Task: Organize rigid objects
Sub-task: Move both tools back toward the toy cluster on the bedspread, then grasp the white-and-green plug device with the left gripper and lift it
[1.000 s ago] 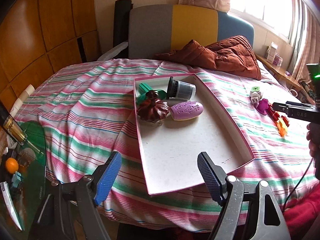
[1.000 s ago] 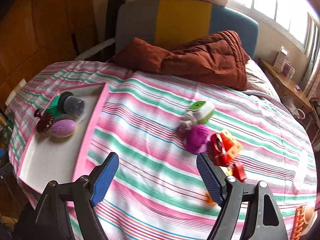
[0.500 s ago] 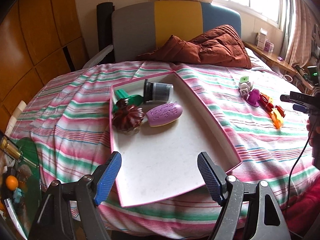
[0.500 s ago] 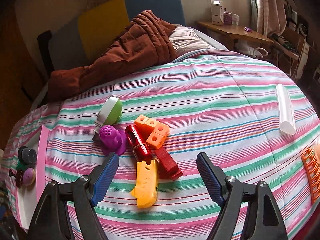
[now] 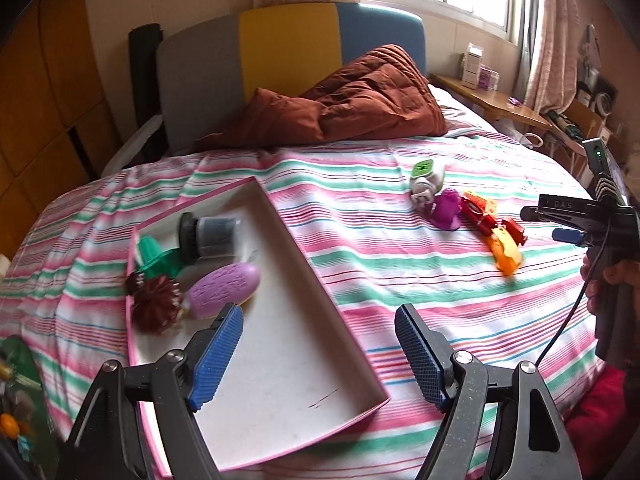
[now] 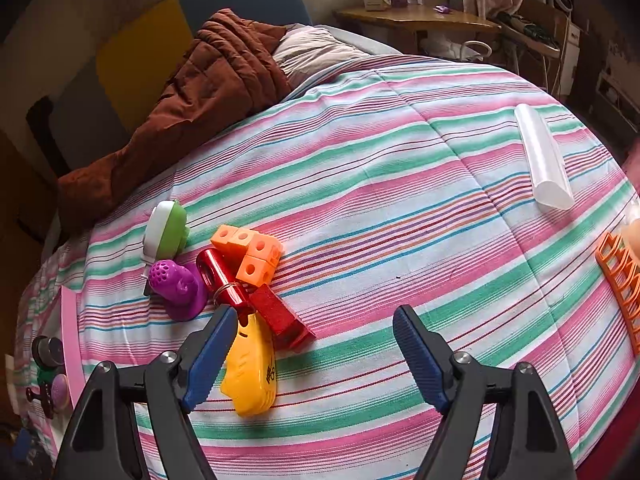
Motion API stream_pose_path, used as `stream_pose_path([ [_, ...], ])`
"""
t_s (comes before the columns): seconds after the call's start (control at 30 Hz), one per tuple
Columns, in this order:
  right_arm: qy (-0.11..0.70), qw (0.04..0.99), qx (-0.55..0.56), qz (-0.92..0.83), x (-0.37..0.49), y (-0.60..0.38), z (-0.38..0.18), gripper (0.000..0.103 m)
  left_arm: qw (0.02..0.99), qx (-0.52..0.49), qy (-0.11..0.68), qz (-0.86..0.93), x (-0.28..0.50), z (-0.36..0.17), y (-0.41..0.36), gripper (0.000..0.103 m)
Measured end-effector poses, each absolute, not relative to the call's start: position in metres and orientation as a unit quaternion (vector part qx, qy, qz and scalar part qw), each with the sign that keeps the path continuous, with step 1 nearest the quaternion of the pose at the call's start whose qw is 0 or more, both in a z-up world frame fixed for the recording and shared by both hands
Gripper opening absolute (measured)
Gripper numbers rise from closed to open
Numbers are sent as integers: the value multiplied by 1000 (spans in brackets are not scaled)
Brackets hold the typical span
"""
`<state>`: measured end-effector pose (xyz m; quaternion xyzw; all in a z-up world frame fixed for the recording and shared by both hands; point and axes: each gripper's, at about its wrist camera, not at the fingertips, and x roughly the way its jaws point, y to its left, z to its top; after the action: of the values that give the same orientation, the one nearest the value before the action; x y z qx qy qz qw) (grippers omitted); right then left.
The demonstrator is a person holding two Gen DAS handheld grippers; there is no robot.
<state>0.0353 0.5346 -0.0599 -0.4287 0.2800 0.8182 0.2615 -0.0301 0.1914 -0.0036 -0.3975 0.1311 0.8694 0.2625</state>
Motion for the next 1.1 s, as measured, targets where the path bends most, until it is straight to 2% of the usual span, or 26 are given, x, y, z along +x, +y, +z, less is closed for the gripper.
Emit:
stream_pose_path([
  [0.6,319,250,-401,822,43,542,-45,81,375,-440,91,811,-115,-24,329,79],
  [0.67,323,248,-399,821,44,544,-44,81,396,-450,85,796,-128,-31,345,82],
  [1.1,345,233,-398,818,43,550,-46,81,409,-483,82,770,-186,-66,418,87],
])
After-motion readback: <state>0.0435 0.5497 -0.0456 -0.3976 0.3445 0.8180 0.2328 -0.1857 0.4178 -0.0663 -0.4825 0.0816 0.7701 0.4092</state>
